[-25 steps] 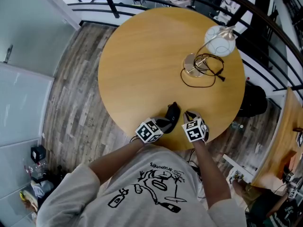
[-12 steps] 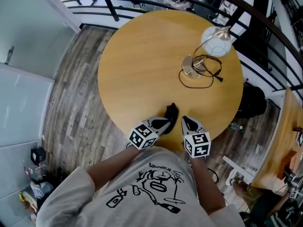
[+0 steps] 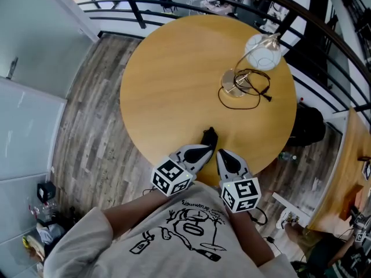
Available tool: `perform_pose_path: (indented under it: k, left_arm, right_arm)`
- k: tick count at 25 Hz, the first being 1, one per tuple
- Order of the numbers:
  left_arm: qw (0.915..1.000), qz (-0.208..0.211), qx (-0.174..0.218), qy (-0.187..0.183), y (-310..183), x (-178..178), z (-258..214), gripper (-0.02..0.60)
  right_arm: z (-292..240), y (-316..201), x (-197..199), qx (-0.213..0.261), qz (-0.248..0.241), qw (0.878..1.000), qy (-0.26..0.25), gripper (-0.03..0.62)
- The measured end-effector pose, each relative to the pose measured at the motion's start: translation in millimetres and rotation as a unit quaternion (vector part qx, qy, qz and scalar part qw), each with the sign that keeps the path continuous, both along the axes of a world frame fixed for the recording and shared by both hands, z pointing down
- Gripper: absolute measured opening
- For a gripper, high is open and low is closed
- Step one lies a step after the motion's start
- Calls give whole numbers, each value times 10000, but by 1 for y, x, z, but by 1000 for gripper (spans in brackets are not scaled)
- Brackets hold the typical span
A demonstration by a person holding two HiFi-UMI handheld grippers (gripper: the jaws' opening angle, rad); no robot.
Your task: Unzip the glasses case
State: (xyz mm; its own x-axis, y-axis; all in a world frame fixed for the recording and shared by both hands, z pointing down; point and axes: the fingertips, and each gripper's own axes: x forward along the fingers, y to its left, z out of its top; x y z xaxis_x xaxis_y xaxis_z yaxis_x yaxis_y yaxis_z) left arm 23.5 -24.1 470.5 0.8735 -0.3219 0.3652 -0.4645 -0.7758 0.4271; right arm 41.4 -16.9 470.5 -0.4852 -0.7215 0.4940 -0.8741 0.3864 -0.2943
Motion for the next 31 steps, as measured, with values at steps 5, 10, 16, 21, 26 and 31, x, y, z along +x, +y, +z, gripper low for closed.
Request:
perform_pose_path:
  k: [5, 10, 16, 21, 26, 31]
  left_arm:
    - [9998, -78, 167, 7, 3, 1, -12, 8]
    - [9998, -51, 206, -32, 6, 4, -10, 8]
    - [9997, -52, 229, -19, 7, 5, -11, 8]
    - [9997, -48, 227, -26, 6, 6, -10, 8]
    - [9998, -49, 216, -16, 7, 8, -11, 8]
    - [9997, -42, 224, -19, 7, 10, -11, 8]
  right_arm:
    - [-7, 5, -5, 30, -40, 10000, 2, 25]
    - [-5, 7, -5, 45, -66, 10000, 53, 23]
    - [-6, 8, -6, 80, -50, 10000, 31, 23]
    - [-4, 7, -2, 76, -5, 10000, 52, 23]
    - [-3, 8, 0, 75, 4, 10000, 49, 23]
    - [-4, 8, 2, 89, -2, 9999, 59, 23]
